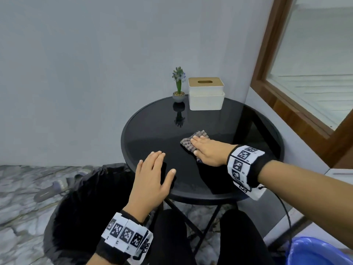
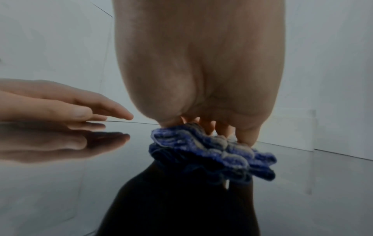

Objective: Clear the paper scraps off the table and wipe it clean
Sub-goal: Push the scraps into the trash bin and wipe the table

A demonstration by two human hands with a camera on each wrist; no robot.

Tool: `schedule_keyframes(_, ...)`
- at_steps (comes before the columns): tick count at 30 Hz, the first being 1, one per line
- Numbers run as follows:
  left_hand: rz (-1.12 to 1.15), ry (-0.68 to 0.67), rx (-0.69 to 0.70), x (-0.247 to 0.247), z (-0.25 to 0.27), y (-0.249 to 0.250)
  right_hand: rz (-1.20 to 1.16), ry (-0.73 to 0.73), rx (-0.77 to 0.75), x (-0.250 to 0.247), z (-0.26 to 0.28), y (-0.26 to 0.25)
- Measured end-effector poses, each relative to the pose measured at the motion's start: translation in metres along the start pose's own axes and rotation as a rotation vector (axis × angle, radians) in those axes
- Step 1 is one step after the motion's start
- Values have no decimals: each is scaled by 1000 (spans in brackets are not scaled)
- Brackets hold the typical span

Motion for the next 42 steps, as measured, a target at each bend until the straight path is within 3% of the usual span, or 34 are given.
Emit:
schedule_keyframes(5,22,12,-1,1,2,-6,16,-34,-169,15,27,-32)
schedule_keyframes(8,38,26,-7,0,3,-8,-25,0,-248,31,63,-24)
schedule_keyframes(12,40,24,-16,0,3,-7,-43,50,-177,32,89,7)
schedule_keyframes(16,14,13,-13,2,2,-4,-40,84,-79,28,72,6)
schedule_keyframes(22,-36,-18,2,2,0,-5,-96,83,-239,47,76,-40)
schedule_keyframes(26,-14,-18,-4,0,1,-5,-142,119,-321,60,111,-31)
schedule_keyframes(30,14,-28,-2,1,0,1,-104,171,-268,61,121,4)
schedule_keyframes(34,30,-15,20,4,-5,12,-129,197,-173,49,97,18)
schedule_keyframes(39,98,-4,23,6,-20,27,-131,178,-228,54,92,-9)
schedule_keyframes(42,117,-28,24,9,-24,32,-133,198,-250,58,113,6)
Point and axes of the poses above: each hand's wrist, its own z-axis away from the middle knuckle, its own x-axis out of the palm, y = z × x, the point moved 4 cm from there along -z, towards the middle knuckle, and after that the axes turned 3 degrees about -y, right-handed, at the moved point
